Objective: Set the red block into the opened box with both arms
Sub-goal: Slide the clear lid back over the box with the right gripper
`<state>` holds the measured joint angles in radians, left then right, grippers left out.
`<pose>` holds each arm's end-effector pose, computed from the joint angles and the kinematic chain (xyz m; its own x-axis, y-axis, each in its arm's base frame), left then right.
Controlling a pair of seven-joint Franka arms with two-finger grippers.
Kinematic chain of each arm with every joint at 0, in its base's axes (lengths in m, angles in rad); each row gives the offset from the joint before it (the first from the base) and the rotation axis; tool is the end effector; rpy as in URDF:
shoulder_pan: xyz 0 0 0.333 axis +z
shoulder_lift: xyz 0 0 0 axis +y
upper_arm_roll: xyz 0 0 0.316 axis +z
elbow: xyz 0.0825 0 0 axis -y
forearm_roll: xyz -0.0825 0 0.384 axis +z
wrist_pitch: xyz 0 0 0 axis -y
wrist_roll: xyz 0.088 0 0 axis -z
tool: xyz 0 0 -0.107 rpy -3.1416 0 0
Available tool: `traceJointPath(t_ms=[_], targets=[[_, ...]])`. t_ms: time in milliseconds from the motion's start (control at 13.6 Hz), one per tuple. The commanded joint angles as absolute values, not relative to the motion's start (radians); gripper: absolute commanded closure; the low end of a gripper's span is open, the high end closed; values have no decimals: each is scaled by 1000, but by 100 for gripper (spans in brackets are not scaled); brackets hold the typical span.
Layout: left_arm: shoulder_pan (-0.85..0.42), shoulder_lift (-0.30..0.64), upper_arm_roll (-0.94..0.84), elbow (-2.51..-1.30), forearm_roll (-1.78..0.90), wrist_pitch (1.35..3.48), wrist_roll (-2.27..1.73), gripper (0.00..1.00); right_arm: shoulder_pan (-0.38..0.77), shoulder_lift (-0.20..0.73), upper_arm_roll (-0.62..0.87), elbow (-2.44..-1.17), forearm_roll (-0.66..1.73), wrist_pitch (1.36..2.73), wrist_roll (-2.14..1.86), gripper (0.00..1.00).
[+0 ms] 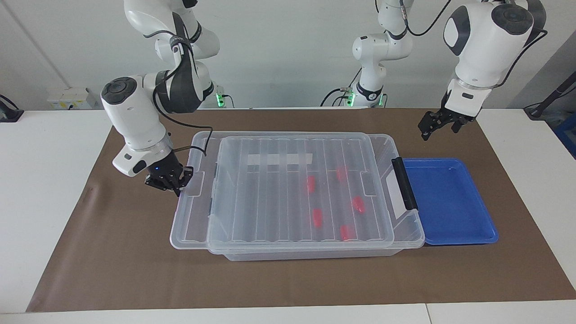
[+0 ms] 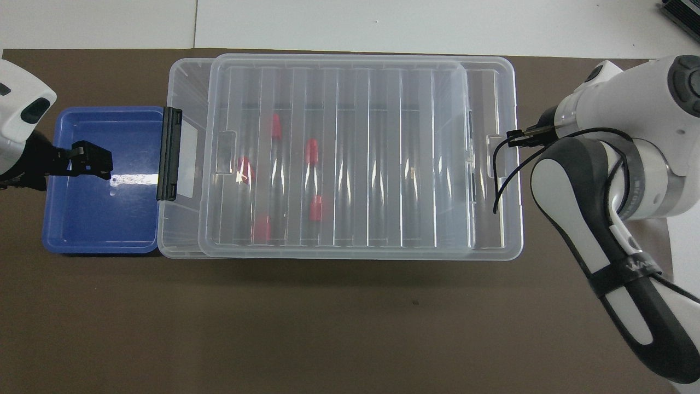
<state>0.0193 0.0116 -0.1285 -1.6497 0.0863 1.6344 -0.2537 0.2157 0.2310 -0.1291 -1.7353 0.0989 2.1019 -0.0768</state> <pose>0.5588 -0.0521 0.5866 0.9905 0.1376 -0.0050 0.1367 -0.9867 -0.0884 0.6370 0.0659 0.4570 0.9828 0.1195 0.1405 0.1277 -0.9905 -0.0512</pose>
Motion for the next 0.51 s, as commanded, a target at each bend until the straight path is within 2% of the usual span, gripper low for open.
traceJointPath(t_ms=[0,441], targets=[[17,-6,-127,-1657,72,1634,-235,0,253,219,-130,-1763,124,2123,-16,100],[28,-23,-126,-1654,72,1631,-238,0,276,212,-130,-1784,126,2121,2,100]])
